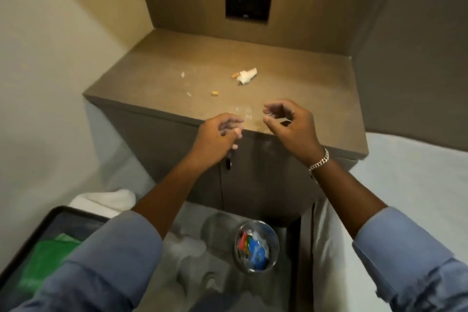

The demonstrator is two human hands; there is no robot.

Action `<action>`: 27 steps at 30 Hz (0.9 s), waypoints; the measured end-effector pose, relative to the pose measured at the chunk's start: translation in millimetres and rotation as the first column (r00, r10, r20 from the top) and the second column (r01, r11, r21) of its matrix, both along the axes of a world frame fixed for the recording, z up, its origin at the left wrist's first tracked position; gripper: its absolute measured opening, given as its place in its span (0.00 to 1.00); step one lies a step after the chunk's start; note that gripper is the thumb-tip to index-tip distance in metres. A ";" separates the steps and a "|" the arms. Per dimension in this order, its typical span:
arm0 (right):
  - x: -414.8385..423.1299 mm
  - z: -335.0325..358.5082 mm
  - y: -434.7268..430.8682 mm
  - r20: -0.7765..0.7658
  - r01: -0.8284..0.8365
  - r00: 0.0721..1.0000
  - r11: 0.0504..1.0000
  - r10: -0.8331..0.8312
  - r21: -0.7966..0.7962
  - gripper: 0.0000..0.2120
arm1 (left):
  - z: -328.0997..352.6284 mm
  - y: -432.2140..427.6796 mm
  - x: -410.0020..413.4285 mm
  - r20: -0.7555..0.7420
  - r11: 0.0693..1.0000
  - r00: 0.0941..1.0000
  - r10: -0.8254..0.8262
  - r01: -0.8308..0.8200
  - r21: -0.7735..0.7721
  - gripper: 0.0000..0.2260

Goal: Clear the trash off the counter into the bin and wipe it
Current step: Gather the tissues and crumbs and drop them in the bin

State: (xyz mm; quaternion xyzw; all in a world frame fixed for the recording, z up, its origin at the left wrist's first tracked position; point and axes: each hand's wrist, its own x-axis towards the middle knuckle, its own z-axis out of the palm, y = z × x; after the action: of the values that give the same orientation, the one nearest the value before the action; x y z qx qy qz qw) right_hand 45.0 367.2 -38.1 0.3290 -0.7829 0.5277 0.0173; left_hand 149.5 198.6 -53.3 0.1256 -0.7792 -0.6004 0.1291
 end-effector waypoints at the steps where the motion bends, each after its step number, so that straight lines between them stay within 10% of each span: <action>1: -14.1 5.7 -16.8 -0.031 0.003 1.000 1.000 -0.003 0.017 0.11 | 8.3 -15.3 -11.3 -0.025 0.998 0.998 0.053 -0.053 -0.031 0.10; 5: -75.4 8.2 -88.9 -0.146 0.055 0.989 0.978 -0.026 0.203 0.17 | 16.0 -68.7 -62.9 -0.016 0.879 0.958 0.288 -0.271 -0.394 0.13; 13: -165.9 -9.1 -163.2 -0.140 0.042 0.988 0.758 0.065 0.651 0.32 | -12.1 -121.9 -125.5 0.191 0.669 0.970 0.153 0.040 -0.742 0.11; 17: -178.3 -18.7 -161.1 -0.191 0.127 0.982 0.712 0.010 0.691 0.10 | -25.0 -137.5 -139.3 0.187 0.673 0.980 0.066 0.094 -0.733 0.06; 22: -175.9 -12.7 -176.4 -0.263 0.134 0.965 0.821 0.020 0.555 0.12 | -25.1 -131.3 -134.8 0.056 0.761 0.983 0.174 -0.098 -0.641 0.03; 27: -148.1 -18.6 -184.0 -0.326 0.139 0.920 0.597 0.217 0.790 0.10 | -15.8 -106.4 -106.7 0.038 0.871 0.949 0.311 -0.269 -0.411 0.03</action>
State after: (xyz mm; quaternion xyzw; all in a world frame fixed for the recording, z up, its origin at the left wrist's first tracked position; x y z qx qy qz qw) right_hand -103.1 183.2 -56.7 0.4170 -0.9078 0.0440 0.0114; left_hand 42.8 92.2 -69.1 0.2429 -0.8633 -0.3943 0.2006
